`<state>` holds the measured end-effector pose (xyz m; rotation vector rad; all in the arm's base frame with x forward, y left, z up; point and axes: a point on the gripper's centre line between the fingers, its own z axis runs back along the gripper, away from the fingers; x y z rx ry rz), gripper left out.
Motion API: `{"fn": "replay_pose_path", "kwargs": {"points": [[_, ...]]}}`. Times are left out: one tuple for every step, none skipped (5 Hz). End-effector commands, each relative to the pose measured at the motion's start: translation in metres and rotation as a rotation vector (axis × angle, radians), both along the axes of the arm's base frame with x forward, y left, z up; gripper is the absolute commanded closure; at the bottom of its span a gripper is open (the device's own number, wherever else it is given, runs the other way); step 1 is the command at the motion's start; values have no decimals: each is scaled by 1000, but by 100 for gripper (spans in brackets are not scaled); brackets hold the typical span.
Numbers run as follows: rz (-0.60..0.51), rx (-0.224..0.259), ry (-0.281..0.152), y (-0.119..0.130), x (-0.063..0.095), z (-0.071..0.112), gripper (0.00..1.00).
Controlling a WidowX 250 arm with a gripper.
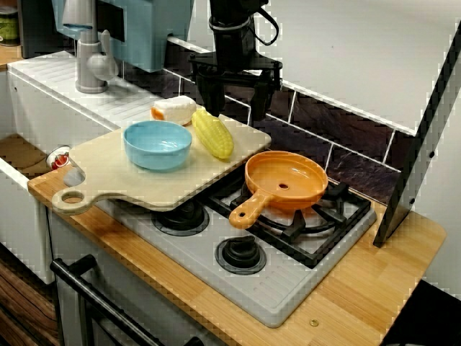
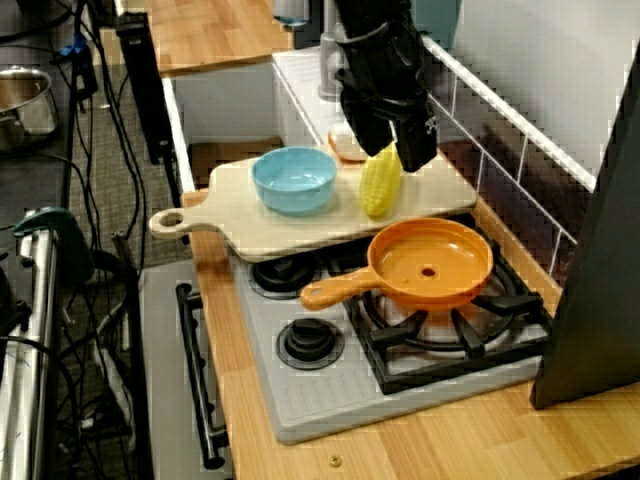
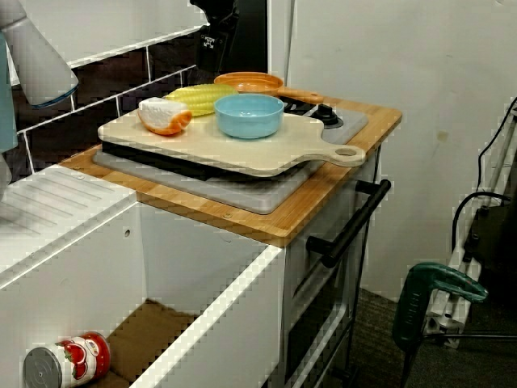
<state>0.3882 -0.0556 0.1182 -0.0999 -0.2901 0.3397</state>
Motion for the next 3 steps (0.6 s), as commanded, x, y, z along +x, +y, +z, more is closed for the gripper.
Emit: {"fn": "replay_pose_path", "kwargs": {"points": [[11, -14, -64, 15, 8, 24, 0], [28, -14, -68, 22, 6, 19, 0], [39, -11, -70, 25, 6, 16, 0]]}}
